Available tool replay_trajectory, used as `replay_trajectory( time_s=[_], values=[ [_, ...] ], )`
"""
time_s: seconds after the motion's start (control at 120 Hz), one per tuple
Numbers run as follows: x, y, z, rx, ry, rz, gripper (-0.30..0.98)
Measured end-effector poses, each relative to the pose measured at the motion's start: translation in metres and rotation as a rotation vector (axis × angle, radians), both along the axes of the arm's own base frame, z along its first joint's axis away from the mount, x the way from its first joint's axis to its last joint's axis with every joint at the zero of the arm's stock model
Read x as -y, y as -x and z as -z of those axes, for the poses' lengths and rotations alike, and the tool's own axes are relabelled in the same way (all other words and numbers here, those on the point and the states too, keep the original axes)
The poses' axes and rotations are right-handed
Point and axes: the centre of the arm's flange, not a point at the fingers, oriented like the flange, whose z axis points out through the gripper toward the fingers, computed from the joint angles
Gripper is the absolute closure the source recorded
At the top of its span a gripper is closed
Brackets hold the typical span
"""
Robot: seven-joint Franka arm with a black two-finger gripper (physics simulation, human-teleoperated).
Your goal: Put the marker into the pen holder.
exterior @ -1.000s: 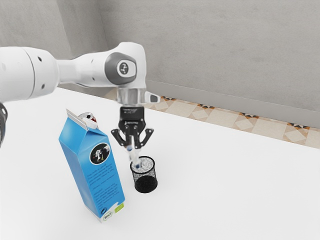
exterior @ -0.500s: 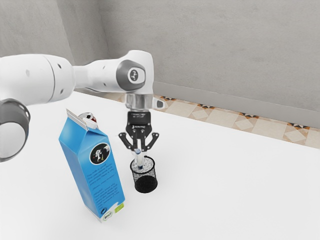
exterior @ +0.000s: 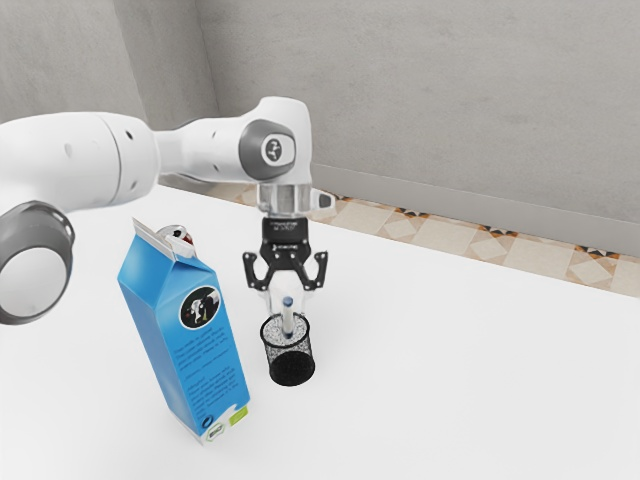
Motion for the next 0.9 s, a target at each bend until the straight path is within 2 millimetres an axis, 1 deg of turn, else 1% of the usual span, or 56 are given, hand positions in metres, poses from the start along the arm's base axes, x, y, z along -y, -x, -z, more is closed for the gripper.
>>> replay_trajectory(
  time_s=[0.067,0.15,0.167,0.2,0.233,0.292,0.317,0.367,0.408,0.425,0.458,0.533,0.567,0.633,0.683,0.717,0.767,0.825,0.9],
  values=[
    [-0.002,0.000,-0.013,0.025,-0.002,-0.001,0.25],
    [-0.027,-0.005,-0.023,0.057,-0.023,-0.043,0.17],
    [-0.030,-0.006,-0.028,0.071,-0.024,-0.049,0.16],
    [-0.036,-0.008,-0.046,0.113,-0.026,-0.060,0.14],
    [-0.046,-0.009,-0.073,0.169,-0.041,-0.068,0.12],
    [-0.057,-0.013,-0.130,0.278,-0.082,-0.062,0.09],
    [-0.061,-0.012,-0.155,0.319,-0.102,-0.058,0.08],
    [-0.072,-0.001,-0.202,0.386,-0.147,-0.048,0.06],
    [-0.089,0.016,-0.247,0.447,-0.188,-0.048,0.05],
    [-0.095,0.024,-0.262,0.465,-0.203,-0.049,0.05],
    [-0.105,0.036,-0.284,0.484,-0.229,-0.050,0.04],
    [-0.130,0.061,-0.316,0.502,-0.282,-0.057,0.03],
    [-0.141,0.072,-0.323,0.493,-0.294,-0.060,0.02],
    [-0.158,0.098,-0.322,0.454,-0.305,-0.059,0.02],
    [-0.170,0.113,-0.315,0.424,-0.311,-0.058,0.01],
    [-0.178,0.119,-0.308,0.408,-0.313,-0.055,0.01],
    [-0.186,0.125,-0.293,0.386,-0.309,-0.041,0.01],
    [-0.183,0.126,-0.284,0.386,-0.302,-0.007,0.01],
    [-0.165,0.123,-0.270,0.387,-0.286,0.063,0.00]
  ],
)
